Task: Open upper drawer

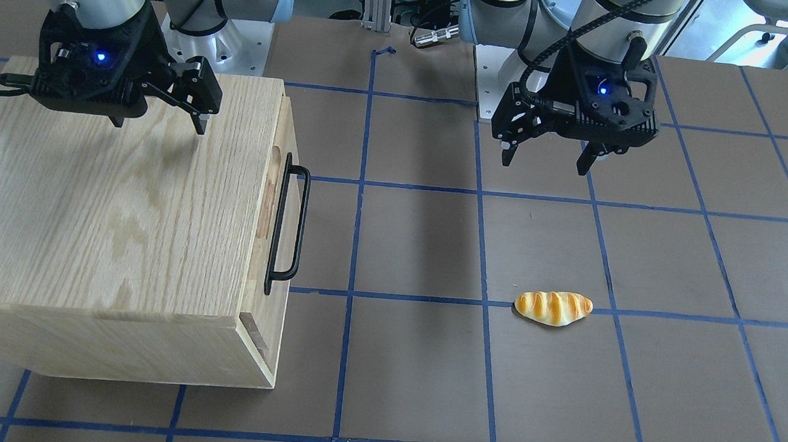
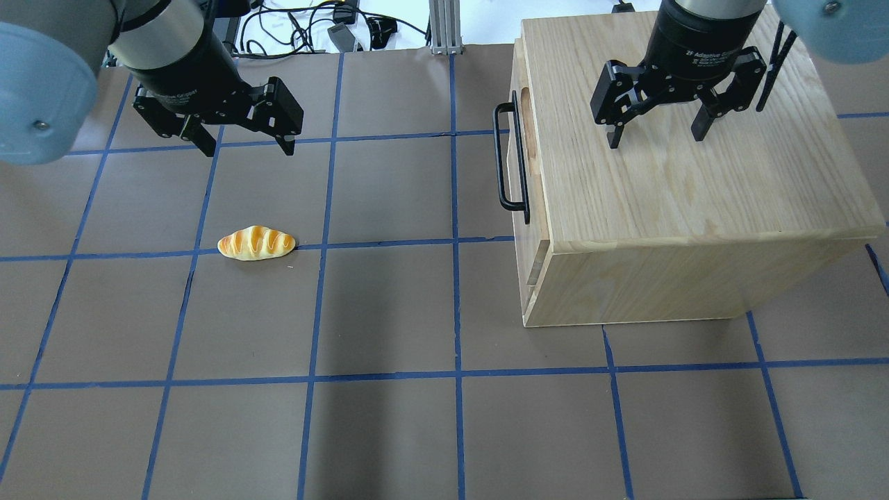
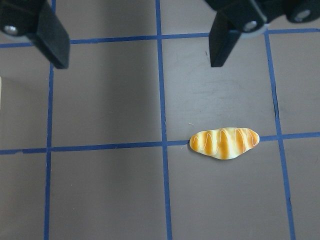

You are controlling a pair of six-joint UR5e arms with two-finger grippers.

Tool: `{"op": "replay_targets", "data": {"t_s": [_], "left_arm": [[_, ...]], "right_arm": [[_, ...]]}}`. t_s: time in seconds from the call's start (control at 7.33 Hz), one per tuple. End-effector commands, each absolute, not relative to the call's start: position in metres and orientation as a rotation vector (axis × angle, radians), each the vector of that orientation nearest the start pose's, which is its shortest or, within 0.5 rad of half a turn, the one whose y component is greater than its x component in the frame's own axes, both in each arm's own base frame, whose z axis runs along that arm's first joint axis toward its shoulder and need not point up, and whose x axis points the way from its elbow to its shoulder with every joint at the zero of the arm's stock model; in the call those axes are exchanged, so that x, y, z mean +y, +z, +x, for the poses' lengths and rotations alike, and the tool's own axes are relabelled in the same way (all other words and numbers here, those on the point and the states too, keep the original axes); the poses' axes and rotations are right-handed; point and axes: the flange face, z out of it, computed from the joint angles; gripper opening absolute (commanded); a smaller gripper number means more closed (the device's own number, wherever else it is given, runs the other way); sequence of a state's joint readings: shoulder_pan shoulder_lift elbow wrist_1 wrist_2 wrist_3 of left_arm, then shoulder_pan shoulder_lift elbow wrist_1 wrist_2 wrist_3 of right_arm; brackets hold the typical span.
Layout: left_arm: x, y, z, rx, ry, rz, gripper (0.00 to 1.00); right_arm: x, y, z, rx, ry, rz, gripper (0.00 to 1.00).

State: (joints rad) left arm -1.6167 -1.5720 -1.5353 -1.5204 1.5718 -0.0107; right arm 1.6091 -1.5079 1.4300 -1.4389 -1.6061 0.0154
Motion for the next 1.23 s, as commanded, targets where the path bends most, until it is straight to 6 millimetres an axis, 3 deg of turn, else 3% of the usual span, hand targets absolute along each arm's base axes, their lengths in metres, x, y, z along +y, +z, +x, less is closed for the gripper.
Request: {"op": "replay_targets", "data": {"t_s": [0.0, 0.68, 0.82, 0.95, 1.09], "left_arm": [[-0.493, 0.511, -0.156, 3.139, -0.135, 0.053, 1.00], [-0.492, 0.507, -0.161, 3.142, -0.106, 0.043, 1.00], [-0.499, 0.497, -0.166, 3.149, -0.074, -0.076, 1.00], [-0.500, 0.488, -0.182, 3.162, -0.045, -0.070, 1.00], [-0.500, 0.474, -0.215, 3.195, -0.007, -0.012, 1.00]], "right_arm": [[-0.507, 0.513, 0.149, 3.177, 0.084, -0.038, 1.00], [-0.506, 0.512, 0.149, 3.177, 0.086, -0.038, 1.00], [-0.507, 0.513, 0.149, 3.177, 0.084, -0.038, 1.00], [-0.506, 0.512, 0.149, 3.177, 0.086, -0.038, 1.00], [-0.506, 0.512, 0.149, 3.177, 0.086, -0.038, 1.00]]}}
